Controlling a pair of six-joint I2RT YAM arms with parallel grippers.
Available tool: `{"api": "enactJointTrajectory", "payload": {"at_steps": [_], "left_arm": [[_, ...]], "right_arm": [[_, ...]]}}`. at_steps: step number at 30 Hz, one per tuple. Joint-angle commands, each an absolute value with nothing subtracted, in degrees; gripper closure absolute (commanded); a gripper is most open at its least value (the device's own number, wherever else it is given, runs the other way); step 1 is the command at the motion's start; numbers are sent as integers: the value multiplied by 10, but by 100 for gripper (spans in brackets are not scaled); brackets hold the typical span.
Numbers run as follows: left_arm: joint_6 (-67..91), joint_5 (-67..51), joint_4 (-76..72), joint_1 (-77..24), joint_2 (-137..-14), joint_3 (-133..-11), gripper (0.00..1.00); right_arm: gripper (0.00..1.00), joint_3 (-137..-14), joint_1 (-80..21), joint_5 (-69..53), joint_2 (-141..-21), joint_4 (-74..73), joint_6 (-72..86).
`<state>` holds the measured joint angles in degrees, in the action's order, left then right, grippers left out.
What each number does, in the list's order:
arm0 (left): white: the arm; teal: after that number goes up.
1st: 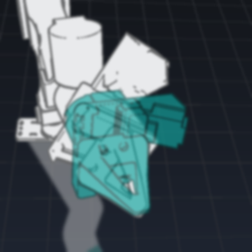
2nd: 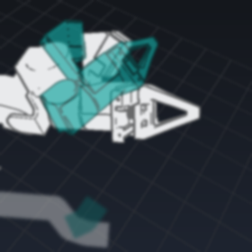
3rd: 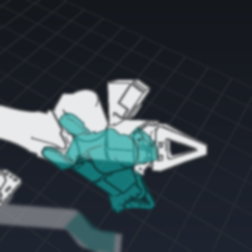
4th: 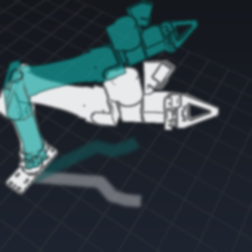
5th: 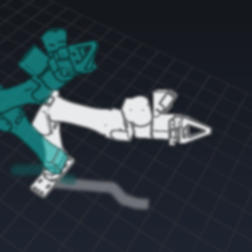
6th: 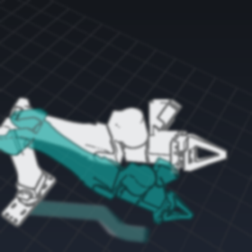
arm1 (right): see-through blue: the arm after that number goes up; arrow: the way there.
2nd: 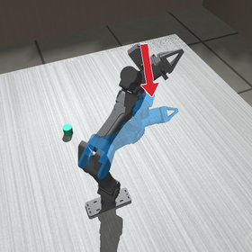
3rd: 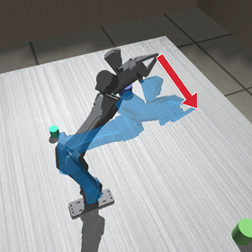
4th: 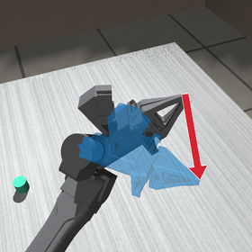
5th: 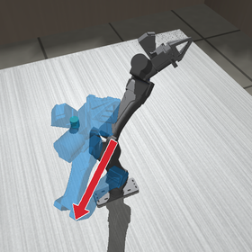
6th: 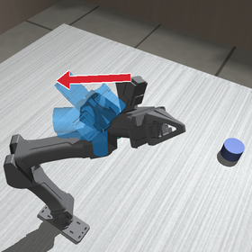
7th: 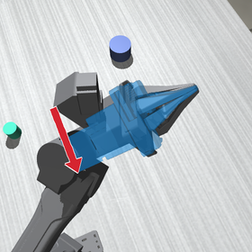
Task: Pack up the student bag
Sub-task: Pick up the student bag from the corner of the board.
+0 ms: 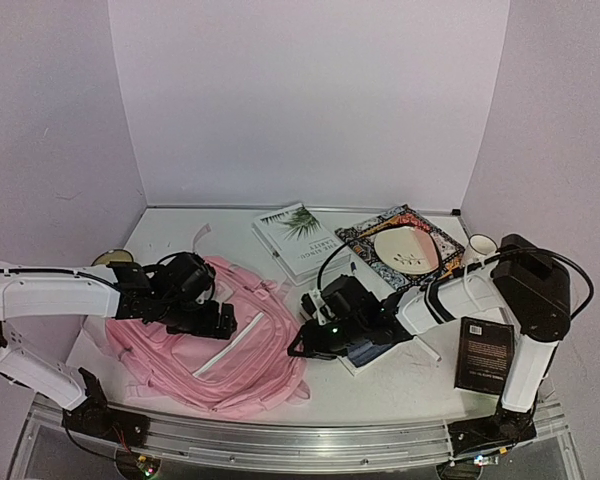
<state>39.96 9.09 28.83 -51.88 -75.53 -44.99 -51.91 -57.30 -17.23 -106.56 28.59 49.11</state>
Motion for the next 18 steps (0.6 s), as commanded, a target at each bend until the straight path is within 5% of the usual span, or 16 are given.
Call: {"api": "enactJointTrajectory", "payload": {"at_steps": [1, 3, 18], "left_arm": [[377, 78, 262, -522, -755, -475, 2], [367, 77, 262, -522, -755, -484, 2], [292, 42, 266, -540, -755, -547, 2]], "right_arm": [[94, -547, -576, -169, -1038, 305, 477], [100, -549, -575, -163, -1027, 304, 474], [100, -623, -575, -118, -958, 258, 413]]}}
